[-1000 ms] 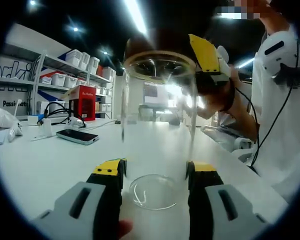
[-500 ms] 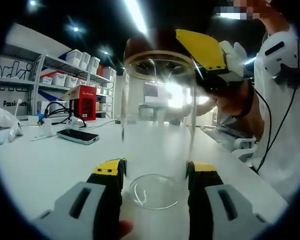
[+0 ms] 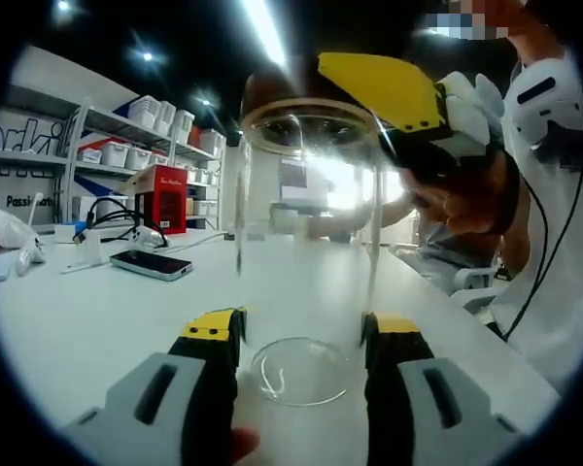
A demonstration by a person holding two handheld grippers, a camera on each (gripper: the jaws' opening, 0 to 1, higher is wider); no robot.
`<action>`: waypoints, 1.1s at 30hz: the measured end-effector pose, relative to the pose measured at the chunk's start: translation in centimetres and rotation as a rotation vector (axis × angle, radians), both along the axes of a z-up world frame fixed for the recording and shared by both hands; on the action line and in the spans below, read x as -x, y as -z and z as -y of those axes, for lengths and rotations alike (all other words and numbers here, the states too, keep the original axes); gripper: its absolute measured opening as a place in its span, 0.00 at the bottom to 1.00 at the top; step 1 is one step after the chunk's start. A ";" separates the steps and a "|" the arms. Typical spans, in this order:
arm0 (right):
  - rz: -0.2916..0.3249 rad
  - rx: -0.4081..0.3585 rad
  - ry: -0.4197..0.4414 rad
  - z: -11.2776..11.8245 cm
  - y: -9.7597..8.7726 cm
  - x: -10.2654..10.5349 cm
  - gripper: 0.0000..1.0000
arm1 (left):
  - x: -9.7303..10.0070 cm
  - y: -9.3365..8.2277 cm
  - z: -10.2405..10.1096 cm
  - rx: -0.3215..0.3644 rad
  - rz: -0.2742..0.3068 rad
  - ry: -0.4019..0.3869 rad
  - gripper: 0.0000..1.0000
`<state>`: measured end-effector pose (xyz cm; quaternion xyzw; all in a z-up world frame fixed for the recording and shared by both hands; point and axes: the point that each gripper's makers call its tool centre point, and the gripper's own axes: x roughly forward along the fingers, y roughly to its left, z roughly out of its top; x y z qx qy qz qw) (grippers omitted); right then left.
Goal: Clamp the coffee can twist off the lid put the lid on the table pick up the lid cover the can tighten the lid
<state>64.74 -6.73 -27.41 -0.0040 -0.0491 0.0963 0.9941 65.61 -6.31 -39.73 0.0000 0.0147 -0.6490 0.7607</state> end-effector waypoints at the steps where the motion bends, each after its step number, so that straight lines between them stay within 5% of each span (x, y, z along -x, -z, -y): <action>1: 0.001 -0.001 0.002 0.0 0.0 0.0 0.48 | 0.0 0.0 0.0 0.000 0.000 0.000 0.41; 13: 0.024 -0.022 -0.004 0.2 -0.5 0.4 0.47 | 0.0 0.0 0.0 0.000 0.002 0.001 0.41; 15: 0.052 -0.072 -0.025 0.3 -1.4 0.7 0.53 | 0.0 0.0 0.0 0.000 0.002 0.000 0.41; 18: 0.042 -0.050 -0.070 0.5 -1.7 0.9 0.60 | 0.0 0.0 0.0 0.000 0.002 0.001 0.41; 28: 0.033 -0.092 -0.544 -0.6 -4.7 1.8 0.61 | 0.0 0.0 -0.1 0.000 0.002 0.002 0.41; 33: 0.053 0.012 -0.711 0.1 -5.3 1.8 0.58 | 0.1 0.0 0.0 0.000 0.002 0.002 0.41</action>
